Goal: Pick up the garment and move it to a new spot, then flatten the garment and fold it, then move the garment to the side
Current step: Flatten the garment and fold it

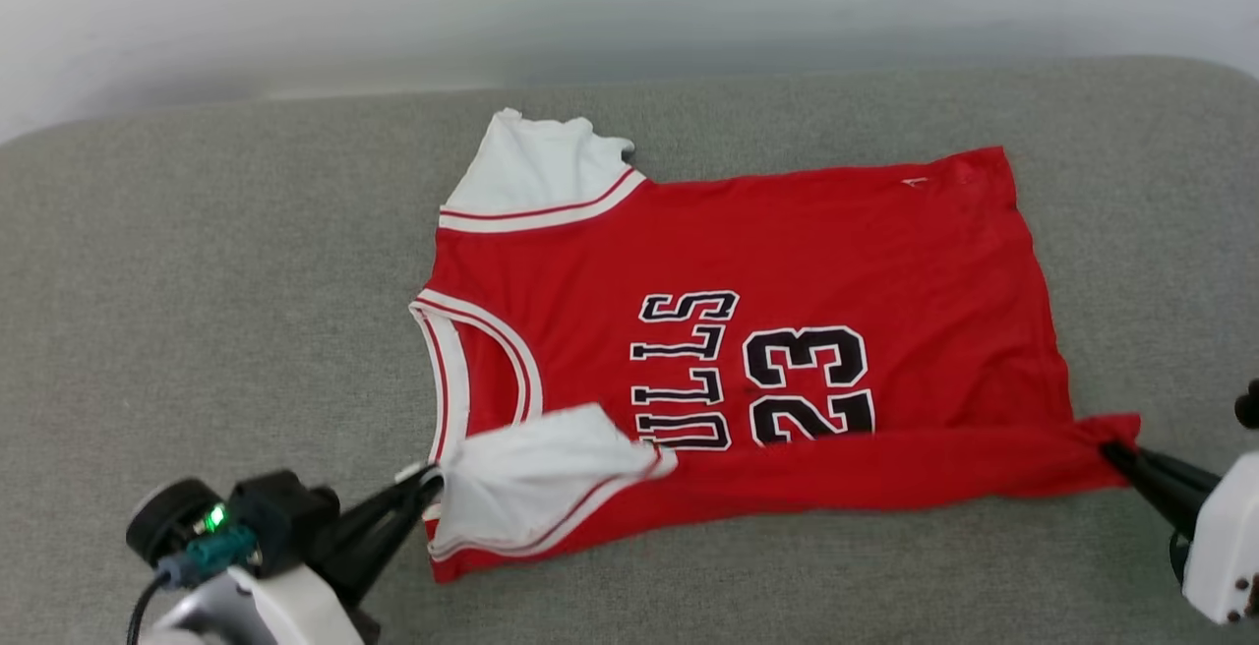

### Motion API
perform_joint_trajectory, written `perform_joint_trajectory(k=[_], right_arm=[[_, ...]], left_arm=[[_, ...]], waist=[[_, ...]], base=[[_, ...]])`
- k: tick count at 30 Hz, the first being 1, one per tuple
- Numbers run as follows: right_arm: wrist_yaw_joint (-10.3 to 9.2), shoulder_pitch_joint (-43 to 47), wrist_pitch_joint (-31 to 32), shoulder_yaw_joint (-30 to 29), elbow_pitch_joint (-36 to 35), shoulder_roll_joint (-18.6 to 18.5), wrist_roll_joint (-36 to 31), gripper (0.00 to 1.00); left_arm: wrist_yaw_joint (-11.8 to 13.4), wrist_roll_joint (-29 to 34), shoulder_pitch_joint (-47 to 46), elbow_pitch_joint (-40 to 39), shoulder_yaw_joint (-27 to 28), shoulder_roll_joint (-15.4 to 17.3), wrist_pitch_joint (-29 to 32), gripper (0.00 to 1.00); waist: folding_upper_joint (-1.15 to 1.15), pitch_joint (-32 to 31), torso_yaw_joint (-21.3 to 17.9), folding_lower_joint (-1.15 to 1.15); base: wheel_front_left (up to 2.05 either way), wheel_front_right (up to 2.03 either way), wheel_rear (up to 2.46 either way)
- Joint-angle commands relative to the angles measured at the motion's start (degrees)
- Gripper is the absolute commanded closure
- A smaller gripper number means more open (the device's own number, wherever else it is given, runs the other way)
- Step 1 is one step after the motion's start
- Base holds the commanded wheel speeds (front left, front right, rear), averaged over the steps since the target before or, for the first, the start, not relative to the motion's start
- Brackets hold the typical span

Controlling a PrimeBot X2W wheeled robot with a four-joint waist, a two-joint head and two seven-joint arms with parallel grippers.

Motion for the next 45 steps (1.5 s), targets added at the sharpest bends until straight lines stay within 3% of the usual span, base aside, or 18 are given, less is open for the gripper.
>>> perform_joint_trajectory(k=[1,10,25,26,27,28,36,45], right_arm=[[-0.03,-1.6,0.5,-0.3,-0.3,0.5,-0.6,1.00],[-0.03,-9.9,3.8,1.6,2.7,2.5,-3.6,1.00],[-0.03,-18.0,3.9,5.9,10.0,4.2,-6.8,1.00],[-0.03,-18.7,3.2,5.9,10.4,4.4,-7.4,0.17],[-0.04,-18.9,2.9,6.1,11.1,4.9,-7.6,0.00],[-0.03,-19.0,2.9,6.5,11.5,5.2,-7.8,0.00],[-0.04,-19.7,1.0,7.9,12.5,5.9,-10.0,0.00],[-0.04,-15.6,1.8,2.1,14.2,6.7,-17.2,0.00]], left_arm=[[-0.2,0.2,-1.5,0.5,0.5,-0.5,0.1,1.00],[-2.3,1.7,-9.8,7.2,0.8,-3.7,1.6,1.00],[-5.1,3.2,-17.9,18.4,-1.4,-9.2,3.1,1.00],[-5.0,3.2,-18.1,19.1,-1.7,-9.6,3.4,1.00],[-4.8,3.4,-18.3,20.0,-1.9,-10.0,3.7,0.61],[-4.2,3.4,-18.5,21.0,-1.9,-10.5,3.9,0.00],[-0.2,1.8,-17.7,27.1,-0.7,-15.0,2.1,0.00],[6.9,-2.9,-13.4,28.8,3.0,-18.0,1.8,0.00]], waist=[[0.00,1.5,-0.1,-0.01],[0.00,6.3,0.0,-0.01],[0.00,10.1,0.9,-0.01],[0.00,10.1,0.9,-0.01],[0.00,10.1,0.9,-0.01],[0.00,9.9,0.9,-0.01],[0.00,6.8,1.0,-0.01],[0.00,0.8,1.6,-0.01]], base=[[0.00,0.00,0.00],[0.00,0.00,0.00],[0.00,0.00,0.00],[0.00,0.00,0.00],[0.00,0.00,0.00],[0.00,0.00,0.00],[0.00,0.00,0.00],[0.00,0.00,0.00]])
